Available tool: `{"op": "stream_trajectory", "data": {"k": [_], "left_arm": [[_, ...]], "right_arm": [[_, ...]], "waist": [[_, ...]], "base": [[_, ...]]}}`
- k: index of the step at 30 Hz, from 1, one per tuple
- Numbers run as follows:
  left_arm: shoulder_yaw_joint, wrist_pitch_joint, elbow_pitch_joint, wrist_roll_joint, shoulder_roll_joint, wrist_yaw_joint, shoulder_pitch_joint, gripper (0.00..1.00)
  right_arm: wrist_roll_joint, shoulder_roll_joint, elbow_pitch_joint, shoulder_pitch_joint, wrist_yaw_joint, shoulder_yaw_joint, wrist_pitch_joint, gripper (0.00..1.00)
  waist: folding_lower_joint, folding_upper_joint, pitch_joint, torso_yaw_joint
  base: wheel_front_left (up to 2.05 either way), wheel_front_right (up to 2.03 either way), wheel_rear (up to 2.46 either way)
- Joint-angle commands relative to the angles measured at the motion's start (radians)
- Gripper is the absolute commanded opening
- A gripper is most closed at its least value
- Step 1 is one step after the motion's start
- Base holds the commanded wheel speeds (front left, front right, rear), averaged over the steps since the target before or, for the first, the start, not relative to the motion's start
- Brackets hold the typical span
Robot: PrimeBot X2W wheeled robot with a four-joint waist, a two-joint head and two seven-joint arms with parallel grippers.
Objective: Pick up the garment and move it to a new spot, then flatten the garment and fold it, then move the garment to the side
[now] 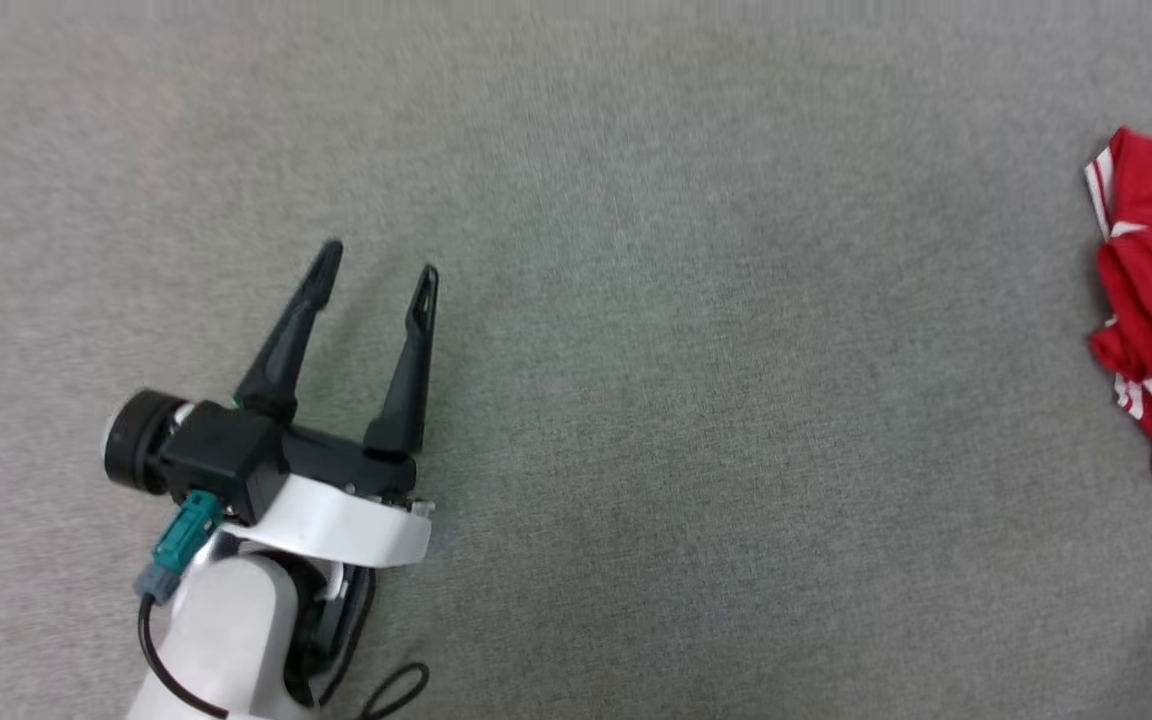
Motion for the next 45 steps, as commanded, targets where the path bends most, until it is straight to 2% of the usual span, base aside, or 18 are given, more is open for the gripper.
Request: {"op": "stream_trajectory", "data": {"k": [1, 9, 16, 27, 37, 45], "left_arm": [[0.005, -0.006, 0.017, -0.011, -0.013, 0.008, 0.033, 1.00], [0.029, -0.005, 0.068, -0.029, -0.048, 0.025, 0.130, 1.00], [0.057, -0.005, 0.103, -0.031, -0.066, 0.037, 0.190, 1.00], [0.111, -0.005, 0.159, -0.007, -0.078, 0.051, 0.267, 1.00], [0.128, -0.005, 0.182, 0.009, -0.083, 0.048, 0.328, 1.00], [0.129, -0.005, 0.202, 0.009, -0.085, 0.042, 0.323, 1.00]], "right_arm": [[0.026, 0.024, -0.018, 0.053, -0.002, 0.014, -0.022, 1.00], [0.086, 0.150, -0.118, 0.229, -0.002, 0.094, -0.054, 1.00], [0.135, 0.215, -0.212, 0.350, -0.002, 0.183, -0.029, 1.00], [0.233, 0.232, -0.384, 0.506, -0.001, 0.353, 0.037, 1.00], [0.259, 0.233, -0.518, 0.628, -0.001, 0.389, 0.094, 1.00], [0.262, 0.233, -0.556, 0.649, -0.001, 0.397, 0.114, 1.00]], "waist": [[0.0000, 0.0000, -0.090, 0.034], [0.0000, 0.0000, -0.224, 0.085], [0.0000, 0.0000, -0.302, 0.130], [0.0000, 0.0000, -0.421, 0.192], [0.0000, 0.0000, -0.483, 0.192], [0.0000, 0.0000, -0.480, 0.185]], "base": [[0.00, 0.00, 0.00], [0.00, 0.00, 0.00], [0.00, 0.00, 0.00], [0.00, 0.00, 0.00], [0.00, 0.00, 0.00], [0.00, 0.00, 0.00]]}}
